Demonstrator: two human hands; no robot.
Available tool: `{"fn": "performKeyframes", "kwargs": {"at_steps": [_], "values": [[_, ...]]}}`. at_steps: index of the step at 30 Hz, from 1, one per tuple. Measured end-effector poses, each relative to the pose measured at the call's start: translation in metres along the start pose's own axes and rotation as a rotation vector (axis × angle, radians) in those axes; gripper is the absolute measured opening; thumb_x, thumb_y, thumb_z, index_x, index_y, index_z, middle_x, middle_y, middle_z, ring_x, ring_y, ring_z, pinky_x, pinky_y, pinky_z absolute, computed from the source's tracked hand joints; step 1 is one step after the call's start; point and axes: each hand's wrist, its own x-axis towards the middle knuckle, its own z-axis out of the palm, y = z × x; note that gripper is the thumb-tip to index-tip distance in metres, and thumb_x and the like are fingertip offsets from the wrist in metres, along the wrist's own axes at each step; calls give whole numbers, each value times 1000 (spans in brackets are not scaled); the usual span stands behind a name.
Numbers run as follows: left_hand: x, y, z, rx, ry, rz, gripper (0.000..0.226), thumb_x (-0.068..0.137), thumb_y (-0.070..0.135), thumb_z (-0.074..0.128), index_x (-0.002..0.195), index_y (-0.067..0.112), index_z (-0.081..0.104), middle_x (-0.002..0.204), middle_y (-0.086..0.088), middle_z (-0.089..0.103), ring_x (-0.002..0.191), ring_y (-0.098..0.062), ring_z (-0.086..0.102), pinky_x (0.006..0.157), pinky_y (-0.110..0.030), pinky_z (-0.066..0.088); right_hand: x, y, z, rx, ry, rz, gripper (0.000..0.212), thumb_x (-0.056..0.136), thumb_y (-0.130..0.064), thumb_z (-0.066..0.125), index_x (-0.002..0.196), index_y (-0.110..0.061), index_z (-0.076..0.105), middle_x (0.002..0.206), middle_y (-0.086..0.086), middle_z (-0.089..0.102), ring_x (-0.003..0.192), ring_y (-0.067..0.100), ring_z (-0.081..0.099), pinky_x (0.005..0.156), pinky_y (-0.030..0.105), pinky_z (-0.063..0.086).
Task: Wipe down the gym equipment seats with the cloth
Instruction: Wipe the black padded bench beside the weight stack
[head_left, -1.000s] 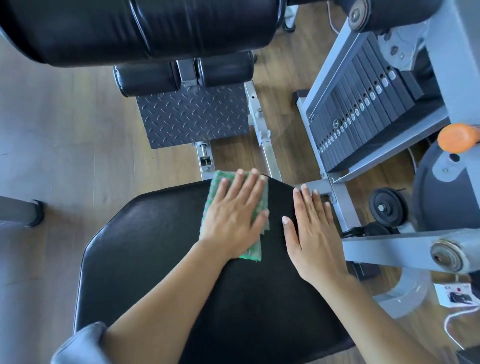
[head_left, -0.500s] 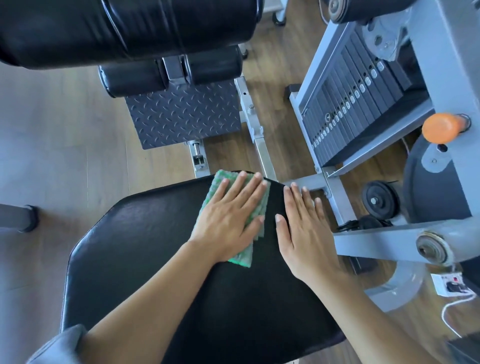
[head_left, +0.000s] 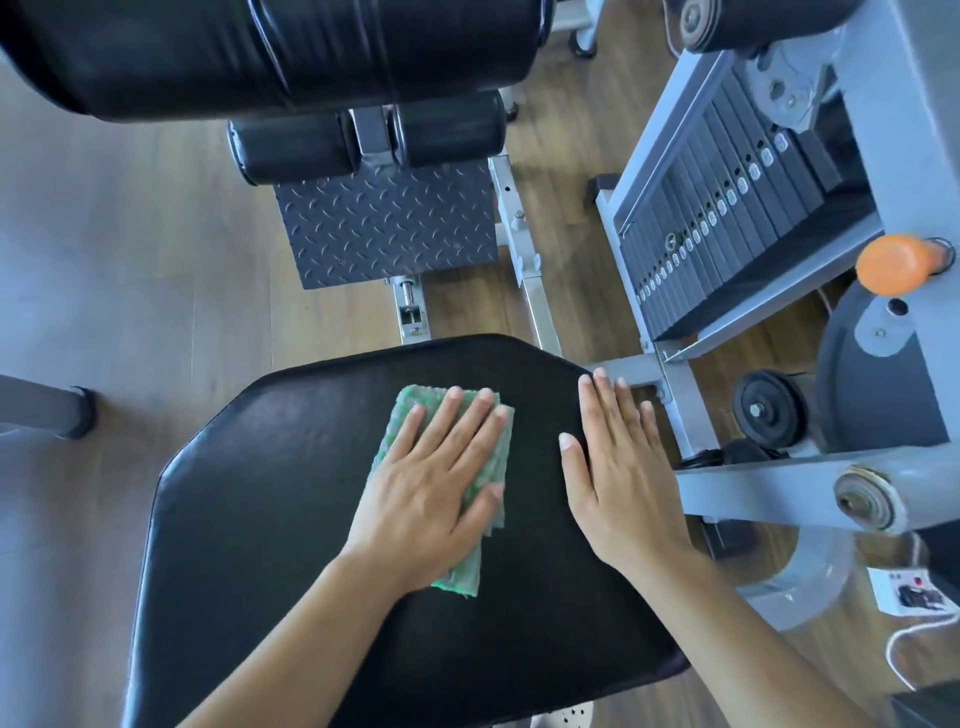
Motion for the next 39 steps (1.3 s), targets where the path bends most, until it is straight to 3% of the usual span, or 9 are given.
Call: {"fn": "performKeyframes", "kwargs": {"at_steps": [3, 7, 10, 15, 22, 29, 32, 36, 39], "values": [[-23, -23, -4, -3, 37, -173, 63, 94, 48, 27, 153, 27, 12, 159, 10, 5, 147, -12, -3, 119, -38, 1, -4, -1, 1, -4, -1, -17, 63, 99, -42, 13, 151, -9, 21, 159, 7, 17, 147, 21, 11, 117, 29, -5], [-5, -23, -6, -23, 84, -462, 67, 90, 52, 11, 153, 30, 2, 159, 11, -4, 146, -11, -12, 118, -34, -9, -11, -2, 2, -14, 9, -40, 62, 99, -41, 15, 150, -7, 23, 158, 9, 20, 146, 23, 15, 118, 32, 0], [1, 4, 0, -5, 66, -362, 66, 93, 50, 14, 153, 26, 2, 160, 8, -4, 146, -14, -11, 118, -35, -10, -18, -3, 4, -9, 3, -49, 63, 99, -42, 14, 151, -8, 21, 158, 8, 17, 147, 22, 11, 119, 32, 0], [-53, 21, 7, 9, 25, -111, 63, 96, 46, 29, 153, 25, 13, 160, 9, 6, 148, -13, -2, 118, -41, 5, -28, -4, 4, -21, -3, -79, 63, 99, -42, 14, 151, -9, 22, 158, 7, 18, 147, 22, 11, 118, 31, -1], [-67, 6, 3, -12, 111, -536, 67, 91, 49, 18, 153, 26, 8, 160, 8, 3, 147, -14, -5, 119, -37, -3, -32, -3, 5, -6, -16, -95, 68, 96, -47, 7, 152, -12, 18, 160, 5, 12, 148, 20, 5, 119, 34, 0], [-100, 57, 14, -13, 67, -203, 63, 94, 44, 35, 152, 23, 22, 159, 7, 15, 147, -15, 7, 117, -41, 11, -34, -1, 2, -6, -25, -115, 68, 95, -47, 6, 153, -12, 16, 160, 4, 9, 147, 18, 1, 118, 33, -2], [-129, 32, 13, -3, 90, -267, 65, 91, 44, 37, 151, 24, 22, 159, 8, 15, 147, -14, 8, 117, -42, 13, -37, 0, 0, -9, -29, -127, 68, 95, -47, 7, 153, -13, 15, 160, 3, 9, 147, 17, 1, 118, 32, -3], [-123, 16, 7, 23, 127, -523, 64, 94, 47, 27, 152, 23, 19, 159, 7, 11, 148, -16, 5, 118, -42, 10, -48, 4, 2, -29, -30, -151, 66, 97, -46, 10, 153, -13, 17, 160, 4, 11, 147, 19, 4, 118, 34, 0], [-108, 37, 12, -1, 121, -492, 63, 95, 47, 27, 153, 24, 15, 160, 7, 8, 148, -16, 1, 118, -40, 6, -54, 4, 3, -18, -29, -152, 66, 97, -46, 11, 152, -12, 18, 160, 5, 12, 147, 19, 4, 119, 34, 1]]}}
